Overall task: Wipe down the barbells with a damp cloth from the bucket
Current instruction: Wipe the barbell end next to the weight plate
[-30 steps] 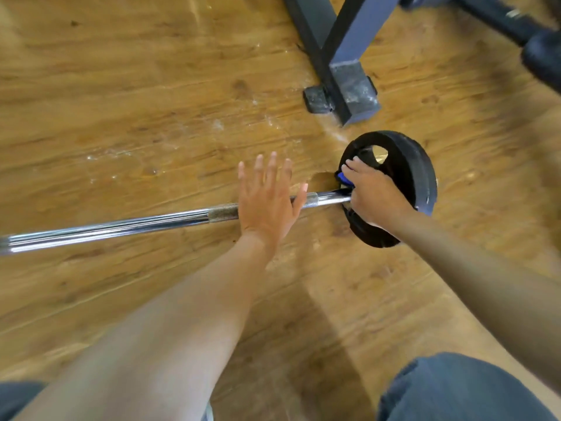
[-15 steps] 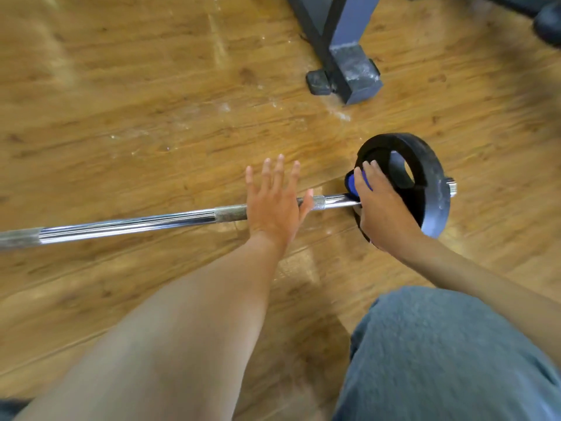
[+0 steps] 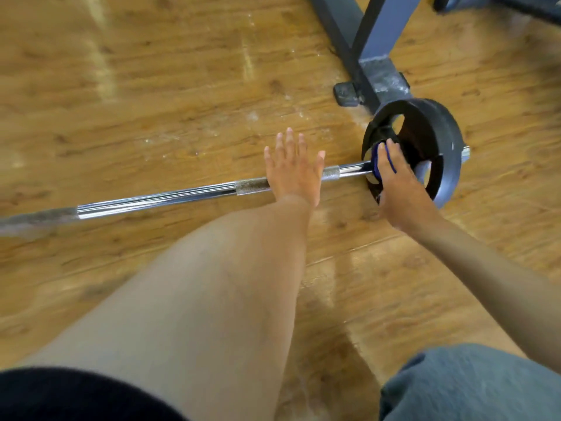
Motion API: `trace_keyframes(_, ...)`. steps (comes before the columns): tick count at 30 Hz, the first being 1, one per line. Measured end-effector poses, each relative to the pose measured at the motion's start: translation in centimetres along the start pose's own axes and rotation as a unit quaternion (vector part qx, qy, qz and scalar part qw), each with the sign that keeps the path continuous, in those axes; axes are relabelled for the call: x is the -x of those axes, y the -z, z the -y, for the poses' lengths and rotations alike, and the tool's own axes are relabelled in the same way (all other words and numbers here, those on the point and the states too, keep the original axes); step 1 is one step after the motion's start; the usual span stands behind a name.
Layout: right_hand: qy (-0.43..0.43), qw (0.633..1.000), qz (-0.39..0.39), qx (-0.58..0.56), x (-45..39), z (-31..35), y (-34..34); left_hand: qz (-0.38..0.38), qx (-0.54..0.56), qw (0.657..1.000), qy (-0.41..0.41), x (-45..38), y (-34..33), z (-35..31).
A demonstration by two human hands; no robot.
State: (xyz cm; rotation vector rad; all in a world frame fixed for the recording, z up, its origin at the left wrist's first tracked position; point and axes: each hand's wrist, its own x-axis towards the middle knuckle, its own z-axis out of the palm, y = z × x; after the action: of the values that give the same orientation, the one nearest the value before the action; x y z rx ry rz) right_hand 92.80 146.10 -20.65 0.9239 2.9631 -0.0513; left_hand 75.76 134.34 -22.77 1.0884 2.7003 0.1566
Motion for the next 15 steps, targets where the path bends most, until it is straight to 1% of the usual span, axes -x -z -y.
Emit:
trace_keyframes(2,0.004,1.000,-0.010,-0.003,-3.4,0.2,0.4,0.000,0.013,1.000,0.004,-1.1,0.1,0.4)
trace_keyframes(5,0.020,1.000,-0.006,0.012,-6.8,1.1,0.6,-0.006,0.002,1.000,-0.016,-3.1,0.3,1.4)
trace_keyframes(9,0.019,0.999,-0.015,-0.047,-8.7,0.9,0.7,0.016,0.012,0.999,-0.030,-5.7,1.2,2.2)
trace_keyframes(12,0.010,0.998,0.015,-0.061,-9.7,0.9,1.5,0.040,0.034,0.998,-0.022,-7.2,1.8,2.7)
trace_keyframes(15,0.008,0.995,0.076,-0.060,-10.8,1.0,2.9,0.057,0.053,0.997,-0.024,-8.3,2.1,3.1)
